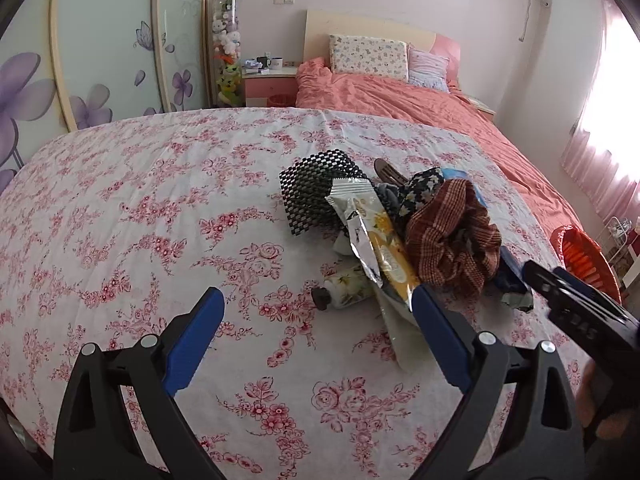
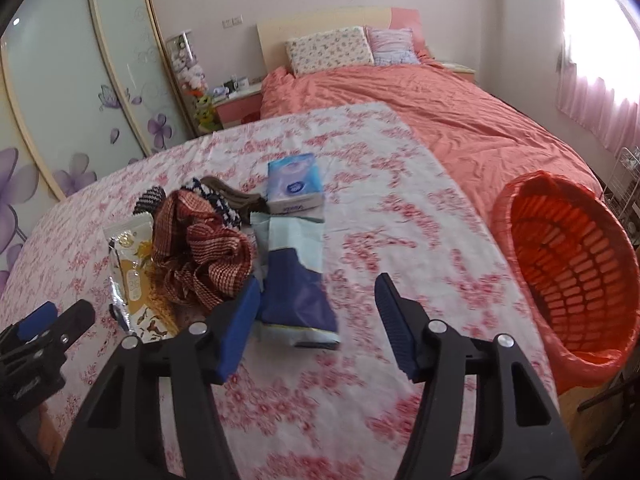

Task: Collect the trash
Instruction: 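Grasp the snack bag with the left tool while the right tool grasps the blue wrapper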

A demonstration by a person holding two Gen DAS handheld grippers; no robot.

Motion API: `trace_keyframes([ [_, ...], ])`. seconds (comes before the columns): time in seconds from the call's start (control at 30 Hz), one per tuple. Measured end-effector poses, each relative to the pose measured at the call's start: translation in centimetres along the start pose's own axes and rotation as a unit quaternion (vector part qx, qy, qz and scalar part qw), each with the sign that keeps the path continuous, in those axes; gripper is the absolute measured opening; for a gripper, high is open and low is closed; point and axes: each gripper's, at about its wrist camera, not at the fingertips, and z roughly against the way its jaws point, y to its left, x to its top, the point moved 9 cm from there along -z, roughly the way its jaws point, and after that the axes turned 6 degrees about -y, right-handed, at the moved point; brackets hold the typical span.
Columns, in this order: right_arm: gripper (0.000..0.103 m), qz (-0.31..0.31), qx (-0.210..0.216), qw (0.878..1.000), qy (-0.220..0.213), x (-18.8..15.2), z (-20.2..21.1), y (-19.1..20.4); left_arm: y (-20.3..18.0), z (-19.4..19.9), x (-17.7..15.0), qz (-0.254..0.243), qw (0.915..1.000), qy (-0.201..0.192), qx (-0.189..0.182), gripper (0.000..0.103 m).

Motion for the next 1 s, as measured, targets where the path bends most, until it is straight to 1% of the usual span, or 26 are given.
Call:
trace_keyframes([
  [0.1, 0.054, 0.004, -0.007, 1.0, 0.026, -0.7, -1.9, 0.4, 0.1, -0.1, -0.9, 0.001, 0.9999, 0.008, -0.01, 0.094],
  [0.17, 0.047, 0.005, -0.005, 0.999, 0.041, -1.3, -2.7, 0.5, -0.2, -0.4, -1.4, 0.001, 0.9997, 0.015, -0.019, 0.094],
  [0.2, 0.047, 0.009, -0.006, 0.999, 0.033, -1.3, -2.7, 0.6, -0.5, -0.4, -1.6, 0.001, 0.9996, 0.017, -0.023, 0.094],
  [0.27, 0.034, 0.024, -0.014, 0.999, 0.03, -1.4, -2.6, 0.7, -1.0, -0.5, -1.9, 0.0, 0.9993, 0.018, -0.032, 0.094],
  [0.3, 0.031, 0.024, -0.014, 0.999, 0.029, -1.5, -2.6, 0.4, -1.4, -0.5, -2.1, -0.001, 0.9992, 0.019, -0.034, 0.094],
  [0.33, 0.022, 0.018, -0.013, 0.999, 0.029, -1.5, -2.5, 0.1, -1.6, -0.6, -2.2, -0.002, 0.9992, 0.019, -0.035, 0.094],
  [0.4, 0.019, 0.005, -0.021, 0.999, 0.027, -1.4, -2.3, -0.9, -2.3, -0.8, -2.3, -0.003, 0.999, 0.02, -0.04, 0.094],
  [0.47, 0.018, -0.014, -0.033, 0.999, 0.02, -1.3, -1.7, -2.4, -2.6, -0.9, -2.4, -0.004, 0.999, 0.02, -0.041, 0.093],
  [0.63, 0.017, -0.035, -0.045, 0.998, 0.016, -1.3, -1.1, -4.6, -3.6, -1.9, -2.5, 0.0, 0.9991, 0.028, -0.03, 0.08],
  [0.77, 0.018, -0.04, -0.045, 0.998, 0.02, -1.7, -1.1, -5.2, -3.9, -2.6, -2.9, -0.001, 0.9991, 0.04, -0.01, 0.066],
  [0.8, 0.018, -0.04, -0.045, 0.998, 0.022, -1.8, -1.1, -5.3, -4.0, -2.8, -3.2, 0.001, 0.9989, 0.046, -0.007, 0.06],
  [0.87, 0.018, -0.039, -0.044, 0.998, 0.024, -2.0, -1.1, -5.2, -4.3, -3.0, -3.5, 0.003, 0.9985, 0.054, -0.005, 0.057],
  [0.93, 0.018, -0.035, -0.046, 0.998, 0.022, -2.1, -1.1, -5.2, -4.6, -3.2, -3.5, 0.002, 0.9985, 0.054, 0.0, 0.056],
  [0.97, 0.018, -0.033, -0.046, 0.998, 0.022, -2.1, -1.1, -5.1, -4.7, -3.3, -3.5, -0.002, 0.9986, 0.053, 0.002, 0.052],
  [1.0, 0.018, -0.033, -0.045, 0.998, 0.022, -2.2, -1.1, -5.0, -4.8, -3.4, -3.4, -0.005, 0.9986, 0.053, 0.003, 0.044],
])
